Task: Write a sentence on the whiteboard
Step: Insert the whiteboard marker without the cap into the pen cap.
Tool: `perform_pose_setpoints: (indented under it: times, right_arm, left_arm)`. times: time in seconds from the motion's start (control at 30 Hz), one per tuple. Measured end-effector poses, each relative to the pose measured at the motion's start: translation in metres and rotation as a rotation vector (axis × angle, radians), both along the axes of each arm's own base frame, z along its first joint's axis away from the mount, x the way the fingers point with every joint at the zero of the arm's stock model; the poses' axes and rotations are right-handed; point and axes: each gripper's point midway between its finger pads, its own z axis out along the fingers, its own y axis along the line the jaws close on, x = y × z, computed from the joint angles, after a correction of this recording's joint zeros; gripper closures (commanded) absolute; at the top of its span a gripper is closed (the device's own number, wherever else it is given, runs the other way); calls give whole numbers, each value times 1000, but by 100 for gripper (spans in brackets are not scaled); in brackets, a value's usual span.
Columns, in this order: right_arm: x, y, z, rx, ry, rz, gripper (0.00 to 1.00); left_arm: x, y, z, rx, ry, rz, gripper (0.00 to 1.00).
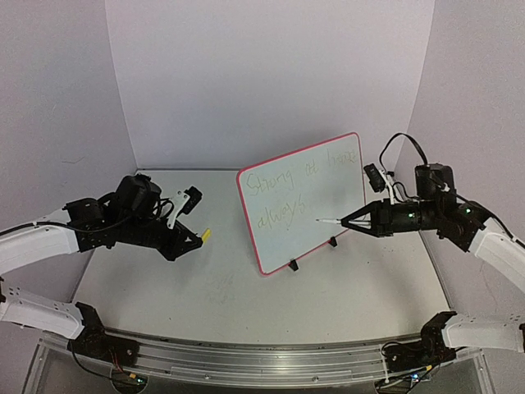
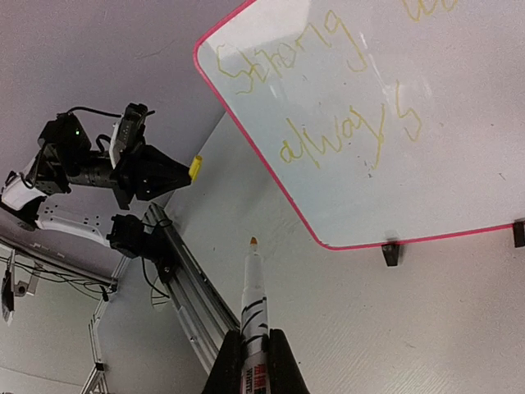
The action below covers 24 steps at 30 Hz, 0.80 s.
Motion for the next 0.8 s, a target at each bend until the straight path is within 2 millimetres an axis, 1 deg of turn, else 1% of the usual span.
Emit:
perform_pose_setpoints:
  times: [0.1, 0.17, 0.23, 0.33, 0.63, 0.8]
  right_arm:
    - [-8, 10, 8, 34, 40, 93, 100]
    - [-12, 15, 13, 56, 62, 143, 100]
    - [-16, 20, 16, 73, 82, 188, 100]
    - [-22, 26, 16, 82, 115, 236, 100]
    - [-44, 50, -4, 47, 203, 353, 100]
    - [-52, 64, -18, 23, 245, 412, 100]
  left_arm:
    - [-20, -6, 19, -41, -9, -127, 100]
    - [-34, -11, 25, -57, -8, -218, 100]
    - [-47, -17, 25, -57, -2, -304, 100]
    - [-62, -29, 23, -43, 18, -418, 100]
    - [-85, -66, 20, -28, 15, -633, 100]
    - [-95, -76, 14, -29, 22, -695, 100]
